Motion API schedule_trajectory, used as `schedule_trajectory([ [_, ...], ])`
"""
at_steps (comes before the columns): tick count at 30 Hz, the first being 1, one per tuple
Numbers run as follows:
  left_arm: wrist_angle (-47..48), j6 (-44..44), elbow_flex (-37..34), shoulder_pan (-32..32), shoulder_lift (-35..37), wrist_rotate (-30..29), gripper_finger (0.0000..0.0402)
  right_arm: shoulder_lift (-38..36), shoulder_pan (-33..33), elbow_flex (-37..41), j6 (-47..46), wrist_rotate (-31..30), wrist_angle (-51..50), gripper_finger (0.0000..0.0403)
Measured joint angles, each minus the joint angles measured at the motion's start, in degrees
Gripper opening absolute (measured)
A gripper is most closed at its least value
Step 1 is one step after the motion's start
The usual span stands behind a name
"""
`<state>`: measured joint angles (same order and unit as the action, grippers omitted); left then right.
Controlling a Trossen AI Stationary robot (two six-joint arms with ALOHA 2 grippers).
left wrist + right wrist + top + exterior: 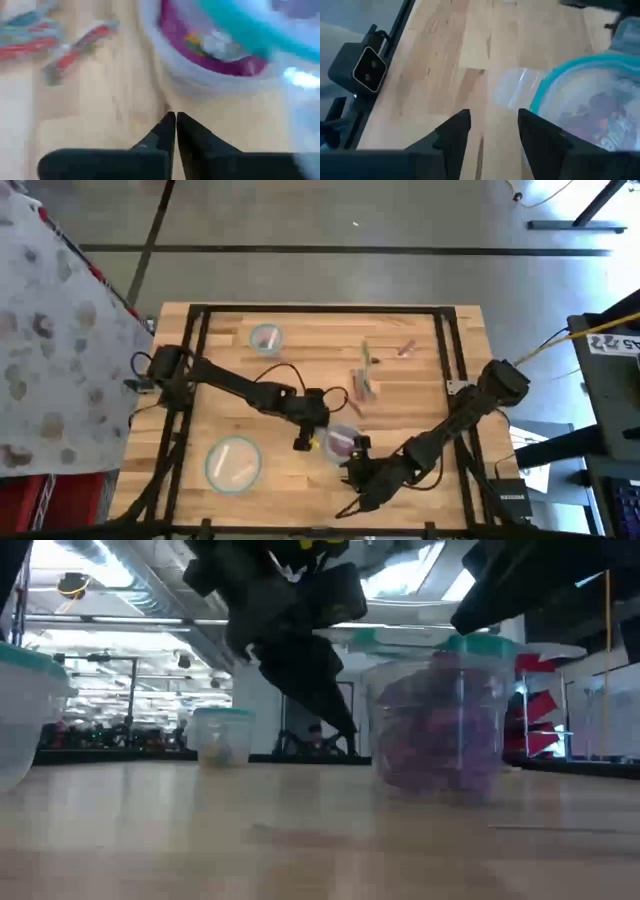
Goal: Sort candy
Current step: Close the bottom small transparent bin
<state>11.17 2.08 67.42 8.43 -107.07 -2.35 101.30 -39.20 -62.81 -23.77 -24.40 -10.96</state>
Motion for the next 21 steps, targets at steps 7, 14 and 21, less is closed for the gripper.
schedule_trajectory([
  [7,1.8,-0.5,0.0,-2.5,-0.1,-1.1,0.0000,-0.8,0.0,0.0,0.0,-0.4,-1.1,0.0161],
  [14,1.7,1.5,0.0,-3.8,-0.3,-1.9,0.0000,-4.6,-0.1,-0.1,-2.2,-5.2,-6.3,0.0161],
  [21,-3.8,5.0,-0.5,-5.2,-2.0,0.7,0.0000,-5.4,-0.5,-0.1,0.0,7.5,-0.9,0.0161],
])
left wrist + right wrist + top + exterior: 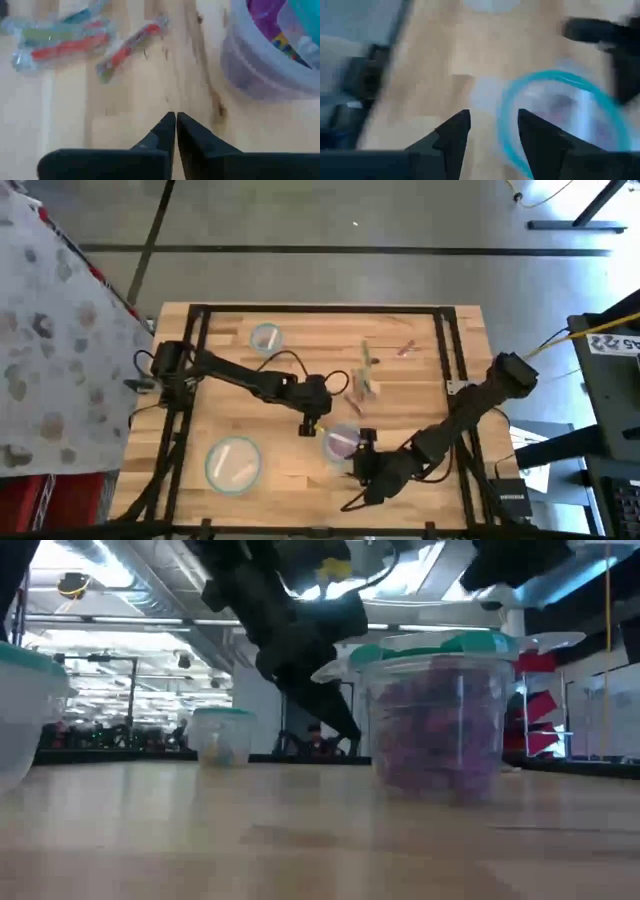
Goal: Sort candy
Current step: Close the bottom small transparent bin
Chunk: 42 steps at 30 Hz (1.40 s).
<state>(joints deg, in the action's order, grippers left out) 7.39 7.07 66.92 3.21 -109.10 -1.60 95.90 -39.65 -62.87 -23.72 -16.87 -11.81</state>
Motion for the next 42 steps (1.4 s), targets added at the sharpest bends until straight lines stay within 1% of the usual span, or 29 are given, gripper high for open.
schedule_trajectory([
  [2,-1.2,0.4,0.0,-0.5,-0.6,1.1,0.0000,1.1,-0.2,-0.1,0.0,3.3,2.6,0.0161],
  [4,-2.7,0.4,0.0,-1.1,-1.1,1.8,0.0000,2.6,-0.6,0.0,-0.2,3.8,2.3,0.0161],
  [6,-4.4,0.6,0.0,-1.5,-1.9,3.4,0.0000,4.3,-0.5,0.0,-0.6,3.0,2.2,0.0161],
  [8,-5.8,0.7,0.0,-1.6,-2.9,5.0,0.0000,5.8,-0.4,0.0,-1.6,1.5,2.4,0.0161],
  [12,-6.3,0.9,0.0,-1.8,-4.3,7.1,0.0000,7.3,-0.4,0.0,-2.7,-6.2,2.7,0.0161],
  [14,-6.2,0.7,0.0,-1.7,-4.6,8.4,0.0000,7.3,-0.4,0.0,-3.9,-8.8,2.6,0.0161],
  [21,-6.1,-2.0,0.0,0.1,-4.7,11.1,0.0000,7.3,-0.4,0.0,-8.7,-11.4,-2.8,0.0161],
  [28,-6.0,-3.0,0.0,2.5,-4.7,11.3,0.0000,6.1,-0.5,0.0,-10.1,-11.4,-4.7,0.0161],
  [35,-6.4,-4.1,0.0,4.5,-4.7,11.1,0.0000,3.1,-0.5,0.0,-10.1,-11.9,-5.8,0.0161],
  [42,-6.6,-4.9,0.0,5.8,-4.7,8.4,0.0000,2.6,-0.5,0.0,-8.7,-5.9,-4.7,0.0161],
])
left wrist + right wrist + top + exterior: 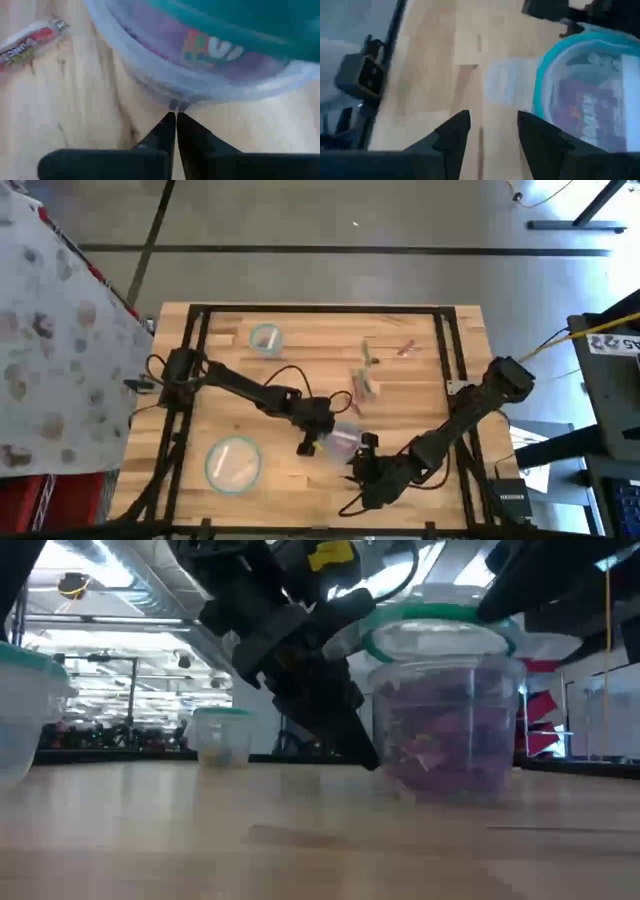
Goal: Sort candy
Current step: Close the bottom small transparent bin
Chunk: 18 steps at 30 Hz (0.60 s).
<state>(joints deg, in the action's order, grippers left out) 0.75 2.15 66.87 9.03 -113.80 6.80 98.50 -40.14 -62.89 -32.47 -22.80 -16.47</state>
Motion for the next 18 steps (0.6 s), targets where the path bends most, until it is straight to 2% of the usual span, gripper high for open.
schedule_trajectory([
  [11,0.8,-2.2,0.0,0.3,0.0,-9.7,0.0000,0.0,0.0,0.0,-0.6,-1.0,-2.3,0.0161],
  [18,5.2,-4.0,0.0,0.3,0.0,-13.8,0.0000,0.0,0.0,-0.1,-1.6,-2.1,-4.3,0.0161],
])
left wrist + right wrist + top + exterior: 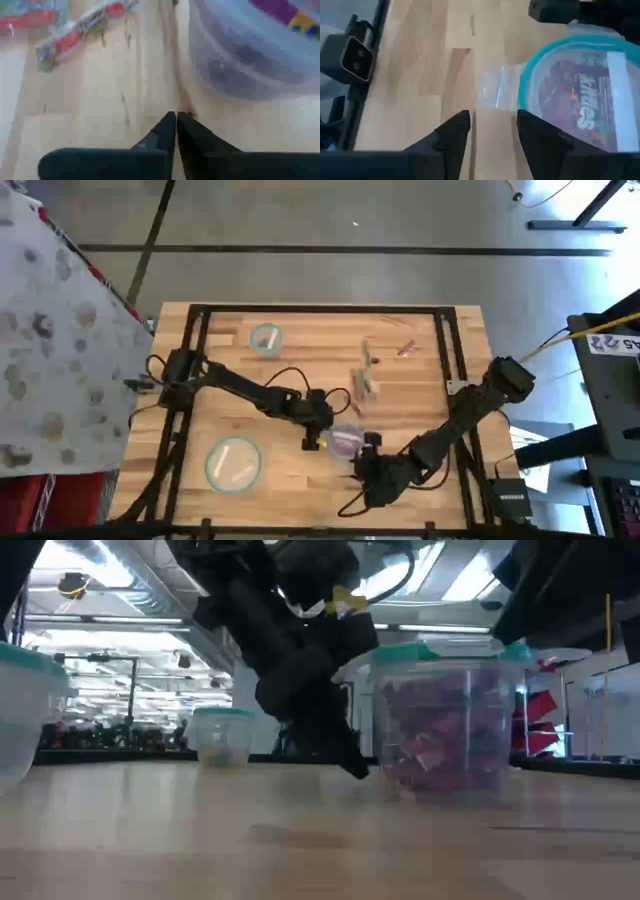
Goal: Sort candy
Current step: Close the bottom small transparent bin
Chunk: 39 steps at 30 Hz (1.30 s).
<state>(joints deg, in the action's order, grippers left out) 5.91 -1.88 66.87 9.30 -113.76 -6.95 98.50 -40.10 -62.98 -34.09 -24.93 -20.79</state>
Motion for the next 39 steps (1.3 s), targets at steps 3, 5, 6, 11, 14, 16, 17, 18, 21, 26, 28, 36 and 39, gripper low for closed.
schedule_trajectory([
  [3,2.9,-1.0,0.0,0.1,0.7,-2.5,0.0000,-0.6,0.0,0.0,-0.1,0.1,-0.9,0.0161],
  [5,4.8,-2.0,0.0,0.1,1.8,-4.3,0.0000,-1.9,0.0,0.0,-0.3,-0.1,-1.3,0.0161],
  [6,5.7,-2.4,0.0,0.1,2.2,-5.3,0.0000,-2.7,0.0,0.0,-0.3,-0.4,-1.4,0.0161],
  [11,9.0,-4.1,0.0,0.2,4.8,-9.3,0.0000,-7.3,0.0,0.0,-0.1,-3.8,-1.7,0.0161],
  [14,8.5,-3.8,0.0,0.2,5.0,-9.6,0.0000,-7.6,0.7,0.0,1.4,-6.2,-1.7,0.0161],
  [16,8.6,-3.8,0.0,0.0,5.0,-9.6,0.0000,-7.5,2.5,0.9,1.6,-5.8,-0.8,0.0161],
  [17,8.6,-3.8,0.0,0.0,5.0,-9.6,0.0000,-7.3,3.7,1.8,1.6,-5.0,0.8,0.0161],
  [18,8.5,-3.9,0.0,0.0,5.0,-9.6,0.0000,-7.1,4.7,3.0,1.6,-4.3,2.3,0.0161],
  [21,8.6,-4.1,0.0,0.0,5.0,-9.6,0.0000,-6.9,7.6,7.2,1.6,-2.8,5.8,0.0161],
  [26,8.5,-4.1,0.0,0.1,5.0,-8.7,0.0000,-7.0,10.6,11.5,-0.2,-3.0,8.9,0.0161],
  [28,8.1,-4.1,0.0,0.4,5.0,-8.7,0.0000,-6.4,10.6,12.0,-0.6,-4.1,9.6,0.0161],
  [36,-0.6,-4.2,-2.6,0.5,4.7,-6.0,0.0000,-6.0,10.4,12.1,-0.3,-6.0,10.3,0.0161],
  [39,-7.1,-4.2,-5.9,0.5,4.7,-3.7,0.0000,-6.3,10.5,11.7,-0.4,-8.5,9.4,0.0161],
])
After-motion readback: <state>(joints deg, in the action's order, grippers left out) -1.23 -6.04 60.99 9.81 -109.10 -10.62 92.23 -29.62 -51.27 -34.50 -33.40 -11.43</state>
